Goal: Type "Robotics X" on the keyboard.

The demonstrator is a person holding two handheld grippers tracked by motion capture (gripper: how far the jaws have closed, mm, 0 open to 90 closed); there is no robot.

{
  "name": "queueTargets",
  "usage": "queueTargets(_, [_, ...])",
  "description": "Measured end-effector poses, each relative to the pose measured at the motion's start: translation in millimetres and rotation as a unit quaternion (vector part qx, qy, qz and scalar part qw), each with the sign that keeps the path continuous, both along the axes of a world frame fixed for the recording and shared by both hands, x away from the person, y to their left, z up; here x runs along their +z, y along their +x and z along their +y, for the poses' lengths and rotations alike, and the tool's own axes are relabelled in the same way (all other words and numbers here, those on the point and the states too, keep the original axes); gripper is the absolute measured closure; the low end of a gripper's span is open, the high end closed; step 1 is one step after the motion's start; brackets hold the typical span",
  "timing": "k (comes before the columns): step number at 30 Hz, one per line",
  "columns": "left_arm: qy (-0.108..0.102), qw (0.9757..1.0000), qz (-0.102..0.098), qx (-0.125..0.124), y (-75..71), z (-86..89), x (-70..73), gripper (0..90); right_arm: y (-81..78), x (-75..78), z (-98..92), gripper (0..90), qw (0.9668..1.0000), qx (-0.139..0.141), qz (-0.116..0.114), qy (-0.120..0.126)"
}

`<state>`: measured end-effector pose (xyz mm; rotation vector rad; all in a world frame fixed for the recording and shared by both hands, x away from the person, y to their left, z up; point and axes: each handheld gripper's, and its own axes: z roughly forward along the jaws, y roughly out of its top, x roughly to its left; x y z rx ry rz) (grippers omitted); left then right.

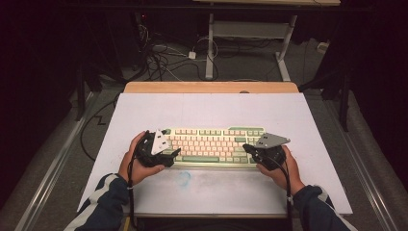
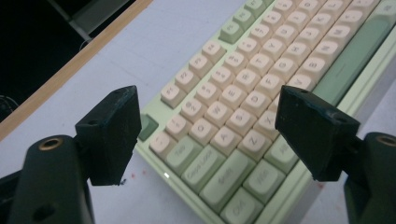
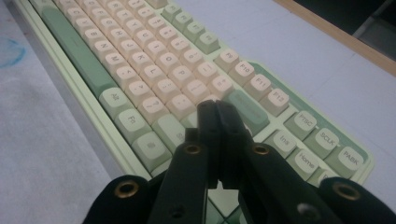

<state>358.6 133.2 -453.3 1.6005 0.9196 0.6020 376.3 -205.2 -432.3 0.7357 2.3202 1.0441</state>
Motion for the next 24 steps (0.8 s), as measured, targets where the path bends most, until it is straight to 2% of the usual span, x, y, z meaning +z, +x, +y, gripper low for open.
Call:
queueTargets(5, [0.003,1.0,0.0,0.004,-15.3,12.6,-8.5,21.3,5.0,7.3,8.8,90.0,1.0,0.004,-0.008,0.002])
queueTargets(9, [0.002,0.9999,0.006,0.009,-23.3,21.7,-12.8,21.1,13.8,9.6,22.8,90.0,0.9999,0.011,-0.005,-0.003])
queueTargets(12, [0.006,0.9998,0.017,0.012,-28.5,28.6,-16.7,21.0,21.7,7.8,34.8,90.0,0.9999,0.014,0.002,-0.009])
queueTargets(14, [0.008,0.9997,0.016,0.017,-30.9,32.7,-18.0,20.9,25.3,6.8,41.2,90.0,0.9998,0.016,0.004,-0.012])
queueTargets(20, [-0.002,0.9994,0.026,0.023,-36.7,40.7,-19.7,20.9,34.5,1.3,63.8,90.0,0.9992,0.03,0.009,-0.026])
queueTargets(24, [0.011,0.9993,0.027,0.023,-35.7,39.3,-24.9,20.8,42.3,-5.1,75.1,90.0,0.9988,0.031,0.019,-0.035])
